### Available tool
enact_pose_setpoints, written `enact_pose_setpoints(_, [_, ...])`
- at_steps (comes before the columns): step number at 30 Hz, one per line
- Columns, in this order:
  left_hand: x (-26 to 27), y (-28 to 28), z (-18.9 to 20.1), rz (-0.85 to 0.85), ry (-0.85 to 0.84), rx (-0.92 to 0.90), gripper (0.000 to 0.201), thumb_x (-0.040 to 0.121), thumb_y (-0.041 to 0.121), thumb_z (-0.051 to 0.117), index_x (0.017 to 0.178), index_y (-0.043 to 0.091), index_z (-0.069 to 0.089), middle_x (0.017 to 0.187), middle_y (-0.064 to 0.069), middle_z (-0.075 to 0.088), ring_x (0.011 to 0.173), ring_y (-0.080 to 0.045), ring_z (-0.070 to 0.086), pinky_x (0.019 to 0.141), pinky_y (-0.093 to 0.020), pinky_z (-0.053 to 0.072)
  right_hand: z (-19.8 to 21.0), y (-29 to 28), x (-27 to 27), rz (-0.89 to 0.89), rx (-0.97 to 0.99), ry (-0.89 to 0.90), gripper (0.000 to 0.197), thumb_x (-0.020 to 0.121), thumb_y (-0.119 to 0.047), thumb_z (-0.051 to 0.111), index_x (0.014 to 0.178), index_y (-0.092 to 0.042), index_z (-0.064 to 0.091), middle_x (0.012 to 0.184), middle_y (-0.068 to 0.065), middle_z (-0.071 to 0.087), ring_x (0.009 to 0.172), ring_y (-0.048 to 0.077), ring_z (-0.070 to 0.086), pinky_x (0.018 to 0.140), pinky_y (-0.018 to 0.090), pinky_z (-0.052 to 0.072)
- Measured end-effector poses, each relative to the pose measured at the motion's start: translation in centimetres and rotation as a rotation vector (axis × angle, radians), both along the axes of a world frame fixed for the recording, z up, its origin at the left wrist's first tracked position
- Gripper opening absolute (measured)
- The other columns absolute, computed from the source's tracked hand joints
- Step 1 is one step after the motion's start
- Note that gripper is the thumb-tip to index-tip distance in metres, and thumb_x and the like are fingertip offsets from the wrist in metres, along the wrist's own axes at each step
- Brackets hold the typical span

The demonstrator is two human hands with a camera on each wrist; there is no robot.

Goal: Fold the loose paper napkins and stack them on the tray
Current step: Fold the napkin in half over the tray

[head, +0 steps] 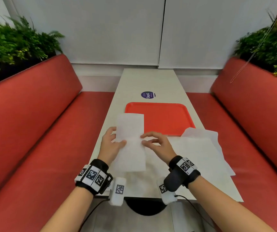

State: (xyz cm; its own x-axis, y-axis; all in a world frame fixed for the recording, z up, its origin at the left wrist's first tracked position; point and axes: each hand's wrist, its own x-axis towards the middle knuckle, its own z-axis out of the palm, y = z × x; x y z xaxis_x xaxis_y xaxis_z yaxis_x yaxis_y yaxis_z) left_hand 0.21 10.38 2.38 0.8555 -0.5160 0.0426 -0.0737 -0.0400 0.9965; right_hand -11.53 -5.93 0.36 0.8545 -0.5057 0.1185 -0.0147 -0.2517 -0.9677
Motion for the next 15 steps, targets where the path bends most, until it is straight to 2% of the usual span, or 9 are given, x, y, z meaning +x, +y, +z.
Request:
enact_pose_setpoints(3, [1.8, 2.8, -1.4, 0.000, 0.054, 0.021, 0.060, 0.078, -0.007, 0.069, 0.119, 0.028, 0.044, 0.101, -0.011, 0.068, 0.093, -0.023, 0.066, 0.077, -0.041, 0.057, -1.0, 2.1, 1.2, 0.126, 0.144, 0.005, 0.030, 0.084, -0.010, 0.073, 0.110, -0.023, 0.071, 0.119, -0.002, 0.063, 0.082, 0.016, 0.067, 0.073, 0.023, 0.053])
enact_pose_setpoints(5, [3.1, 4.2, -2.6, 0.009, 0.014, 0.073, 0.057, 0.076, -0.006, 0.071, 0.113, 0.031, 0.048, 0.104, -0.009, 0.068, 0.097, -0.024, 0.065, 0.081, -0.044, 0.056, -2.1, 3.6, 2.7, 0.126, 0.201, 0.021, 0.036, 0.083, -0.001, 0.071, 0.115, -0.017, 0.069, 0.113, 0.001, 0.063, 0.075, 0.020, 0.066, 0.069, 0.024, 0.054])
enact_pose_setpoints(6, [3.7, 4.7, -3.1, 0.004, -0.042, 0.122, 0.050, 0.076, -0.005, 0.071, 0.107, 0.029, 0.054, 0.105, -0.005, 0.069, 0.098, -0.022, 0.064, 0.083, -0.042, 0.054, -2.8, 4.2, 3.6, 0.107, 0.207, 0.040, 0.038, 0.082, 0.002, 0.070, 0.117, -0.014, 0.068, 0.111, 0.001, 0.062, 0.073, 0.020, 0.065, 0.067, 0.024, 0.054])
enact_pose_setpoints(8, [4.6, 5.4, -4.3, -0.018, -0.150, 0.240, 0.035, 0.076, -0.003, 0.072, 0.094, 0.026, 0.066, 0.104, 0.006, 0.068, 0.102, -0.016, 0.059, 0.085, -0.028, 0.045, -4.3, 5.2, 5.0, 0.063, 0.204, 0.091, 0.042, 0.081, 0.003, 0.069, 0.120, -0.011, 0.066, 0.110, 0.001, 0.063, 0.071, 0.020, 0.064, 0.067, 0.024, 0.055])
enact_pose_setpoints(9, [5.0, 5.7, -4.8, -0.029, -0.163, 0.301, 0.032, 0.076, -0.002, 0.073, 0.094, 0.024, 0.069, 0.105, 0.008, 0.066, 0.104, -0.014, 0.056, 0.084, -0.021, 0.040, -5.1, 5.6, 5.7, 0.040, 0.193, 0.125, 0.043, 0.080, 0.002, 0.070, 0.121, -0.011, 0.065, 0.111, 0.002, 0.064, 0.070, 0.020, 0.065, 0.069, 0.026, 0.056])
enact_pose_setpoints(12, [5.9, 6.2, -6.5, -0.060, -0.116, 0.458, 0.041, 0.074, 0.005, 0.078, 0.111, 0.020, 0.069, 0.119, 0.003, 0.061, 0.107, -0.014, 0.054, 0.087, -0.019, 0.038, -7.1, 6.2, 6.9, -0.018, 0.087, 0.278, 0.051, 0.078, -0.004, 0.073, 0.127, -0.013, 0.060, 0.113, 0.008, 0.067, 0.071, 0.016, 0.065, 0.074, 0.024, 0.055])
enact_pose_setpoints(15, [5.9, 6.5, -8.1, -0.119, -0.102, 0.582, 0.056, 0.070, 0.009, 0.083, 0.121, 0.020, 0.064, 0.129, -0.001, 0.054, 0.117, -0.020, 0.052, 0.096, -0.026, 0.042, -8.4, 6.5, 7.2, -0.021, -0.056, 0.399, 0.054, 0.080, -0.005, 0.071, 0.131, -0.011, 0.056, 0.129, 0.004, 0.057, 0.081, 0.015, 0.061, 0.077, 0.020, 0.049])
